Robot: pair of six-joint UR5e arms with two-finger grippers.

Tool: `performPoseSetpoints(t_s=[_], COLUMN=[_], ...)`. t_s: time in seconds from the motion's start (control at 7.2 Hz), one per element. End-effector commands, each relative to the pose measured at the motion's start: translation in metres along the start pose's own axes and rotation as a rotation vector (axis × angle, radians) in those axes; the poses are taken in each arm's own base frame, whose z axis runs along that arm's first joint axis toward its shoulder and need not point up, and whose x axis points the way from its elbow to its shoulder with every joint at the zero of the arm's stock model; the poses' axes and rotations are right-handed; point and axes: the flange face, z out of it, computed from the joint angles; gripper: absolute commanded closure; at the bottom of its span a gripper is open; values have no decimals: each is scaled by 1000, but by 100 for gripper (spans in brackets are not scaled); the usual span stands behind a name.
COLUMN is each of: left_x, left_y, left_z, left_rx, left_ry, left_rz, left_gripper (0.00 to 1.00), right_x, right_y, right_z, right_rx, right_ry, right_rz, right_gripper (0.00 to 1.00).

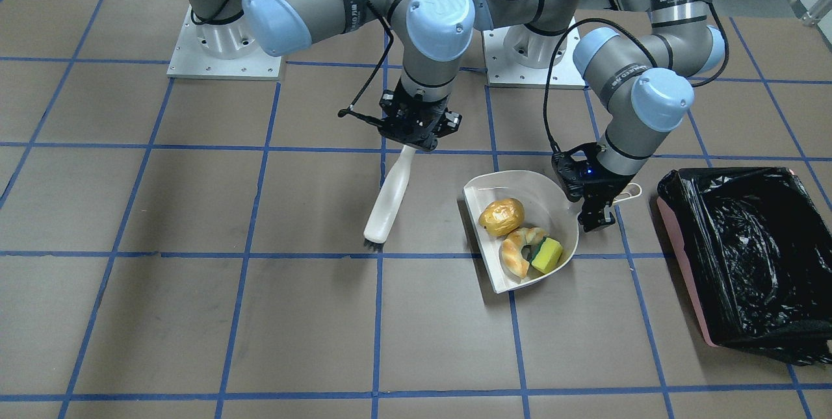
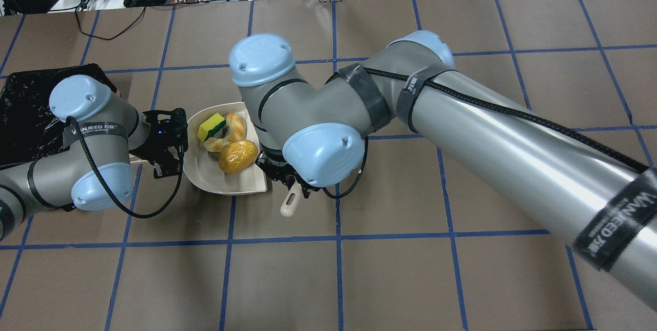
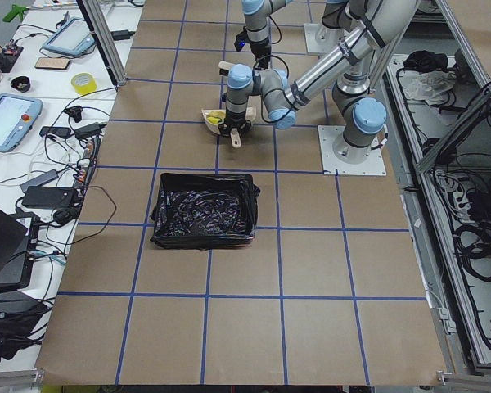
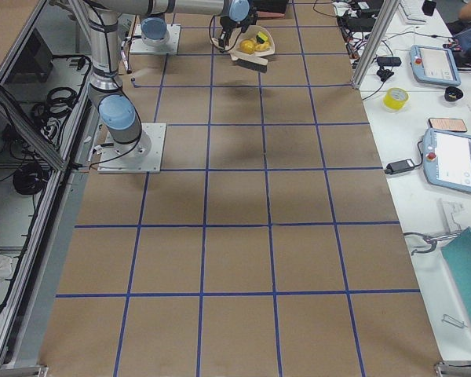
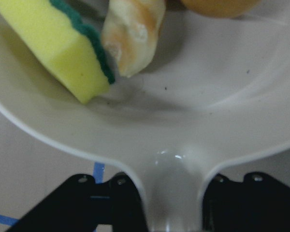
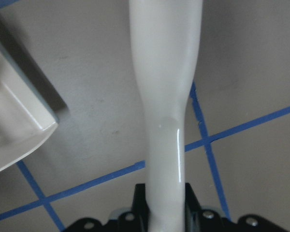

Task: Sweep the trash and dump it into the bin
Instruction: 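Lift the dustpan over the bin with the left gripper while the right withdraws the brush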

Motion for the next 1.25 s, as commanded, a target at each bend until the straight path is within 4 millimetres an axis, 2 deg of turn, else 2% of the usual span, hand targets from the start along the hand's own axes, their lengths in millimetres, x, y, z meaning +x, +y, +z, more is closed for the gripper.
performPoseSetpoints(t_s=[0.0, 0.14, 0.28, 0.42, 0.56, 0.69, 0.97, 1.11], left_x=[-35, -61, -89, -101, -93, -83, -60, -51], left_y=[42, 58, 100, 147, 195, 244, 341, 363], left_z=[-34, -77, -133, -174, -196, -209, -222, -226], left_rx=[90, 83, 93, 99, 77, 39, -40, -97], left_ry=[2, 80, 151, 155, 146, 130, 62, 67], left_rz=[-107, -146, -228, -309, -391, -471, -623, -651], left_gripper=[100, 100, 100, 100, 100, 100, 100, 100], right_x=[78, 113, 148, 194, 237, 272, 335, 358], right_y=[-73, -101, -132, -168, -195, -221, -243, -253], right_z=[-31, -45, -51, -53, -48, -38, 4, 24], right_rx=[25, 33, 38, 41, 31, 78, 128, 123], right_ry=[30, 5, -5, -25, -39, -37, -1, -13], right_rz=[-128, -186, -185, -205, -179, -199, -223, -205], right_gripper=[100, 100, 100, 100, 100, 100, 100, 100])
